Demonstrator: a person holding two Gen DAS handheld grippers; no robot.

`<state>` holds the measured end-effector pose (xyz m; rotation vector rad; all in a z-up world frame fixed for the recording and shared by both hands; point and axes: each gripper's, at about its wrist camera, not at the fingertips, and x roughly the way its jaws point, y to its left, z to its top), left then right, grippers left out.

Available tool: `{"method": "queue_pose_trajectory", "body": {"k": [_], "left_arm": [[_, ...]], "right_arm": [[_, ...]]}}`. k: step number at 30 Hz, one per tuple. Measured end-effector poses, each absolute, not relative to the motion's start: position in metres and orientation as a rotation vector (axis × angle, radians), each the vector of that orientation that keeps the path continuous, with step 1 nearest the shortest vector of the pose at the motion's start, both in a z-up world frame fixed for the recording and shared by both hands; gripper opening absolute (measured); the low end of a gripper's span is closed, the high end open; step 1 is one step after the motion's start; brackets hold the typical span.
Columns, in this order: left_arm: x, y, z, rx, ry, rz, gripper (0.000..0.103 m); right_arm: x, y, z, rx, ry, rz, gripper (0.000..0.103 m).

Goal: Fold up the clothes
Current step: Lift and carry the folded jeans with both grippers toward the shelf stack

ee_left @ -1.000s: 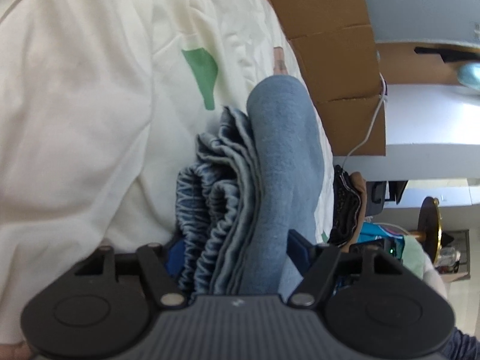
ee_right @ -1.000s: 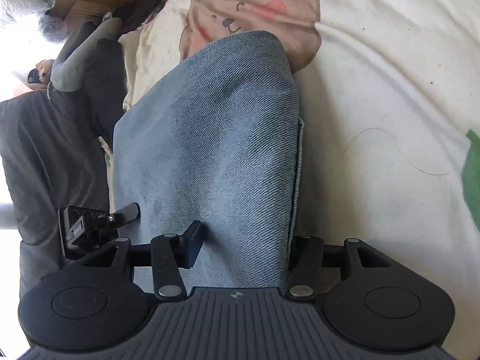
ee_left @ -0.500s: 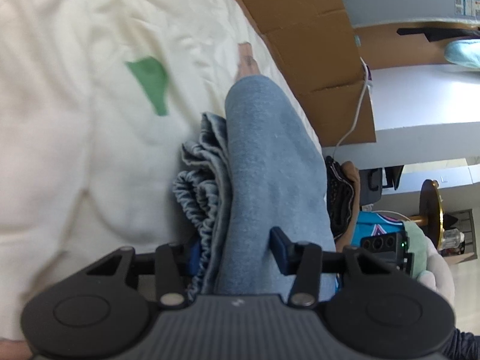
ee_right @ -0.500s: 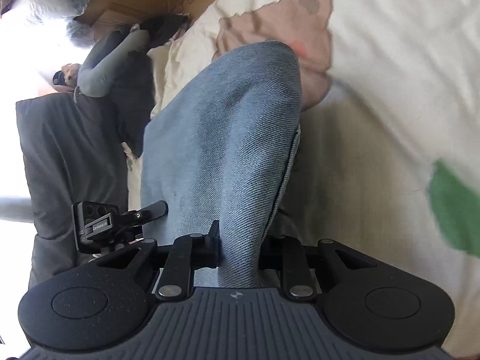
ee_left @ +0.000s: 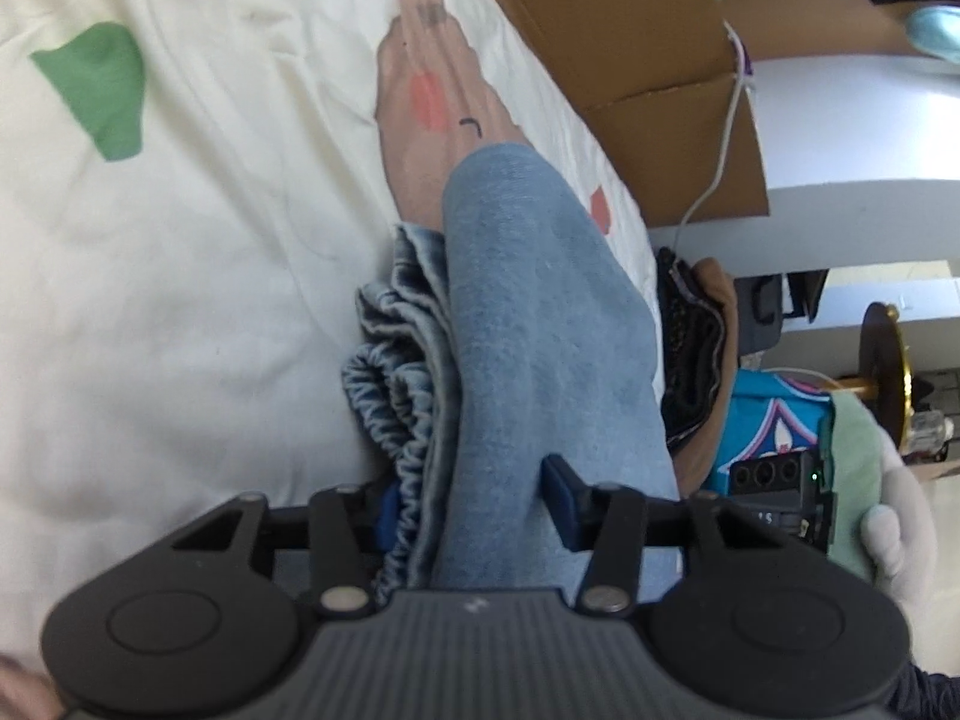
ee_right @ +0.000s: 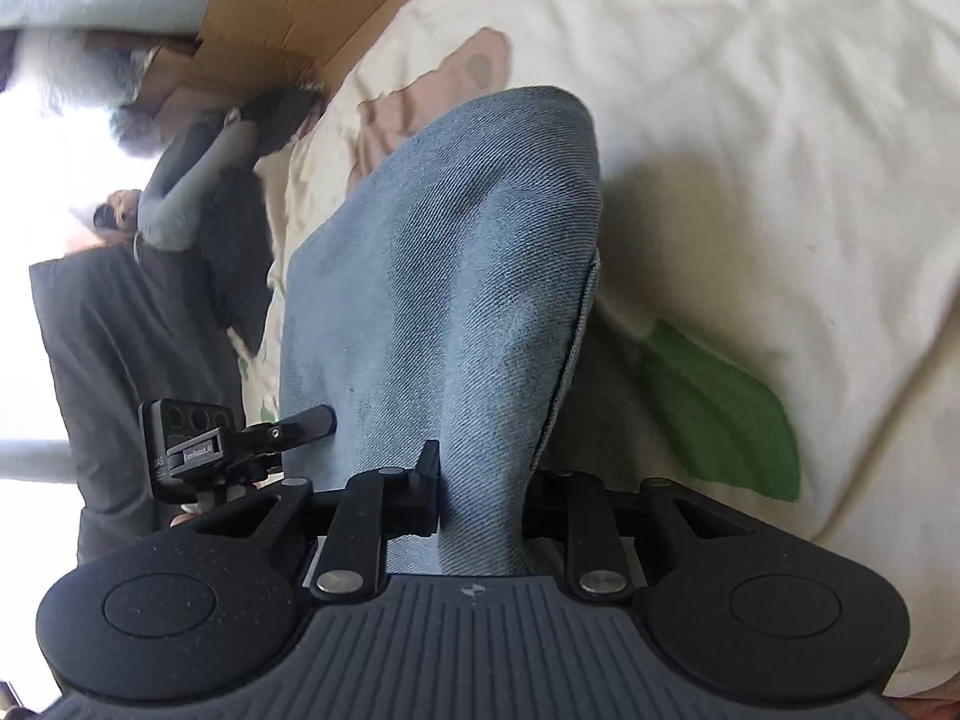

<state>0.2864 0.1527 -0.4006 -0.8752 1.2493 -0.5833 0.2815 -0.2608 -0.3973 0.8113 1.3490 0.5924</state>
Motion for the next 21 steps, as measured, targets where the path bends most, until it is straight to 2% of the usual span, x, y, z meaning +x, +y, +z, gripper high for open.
{"method": "queue_pose_trajectory", "body": {"k": [2,3,7,14,15,16,21], "left_arm": [[0.288,0.151,-0.403,-0.858,1.257,-0.6,0.058],[0.288,0.149,-0.403,-0.839,1.26,-0.609,0.062],[0.284,0.149,-0.411,-0.829,1.282,-0.647,0.067],[0.275,0.143,-0.411,-0.764,1.275,-0.711,0.068],[0.275,0.143,-0.41,-0.752,1.27,-0.713,0.065],[0.276,0.142,-0.409,-0.748,1.27,-0.713,0.062],[0.275,0.138,-0.402,-0.726,1.265,-0.696,0.056]], "right_arm": [[0.277,-0.261,-0.402,0.841,1.336,0.601,0.048],[0.276,-0.262,-0.403,0.846,1.327,0.609,0.051],[0.269,-0.268,-0.411,0.883,1.301,0.612,0.051],[0.257,-0.266,-0.424,0.905,1.278,0.614,0.051],[0.256,-0.264,-0.426,0.896,1.279,0.618,0.051],[0.255,-0.262,-0.426,0.887,1.279,0.62,0.05],[0.256,-0.256,-0.416,0.845,1.275,0.629,0.027]]}}
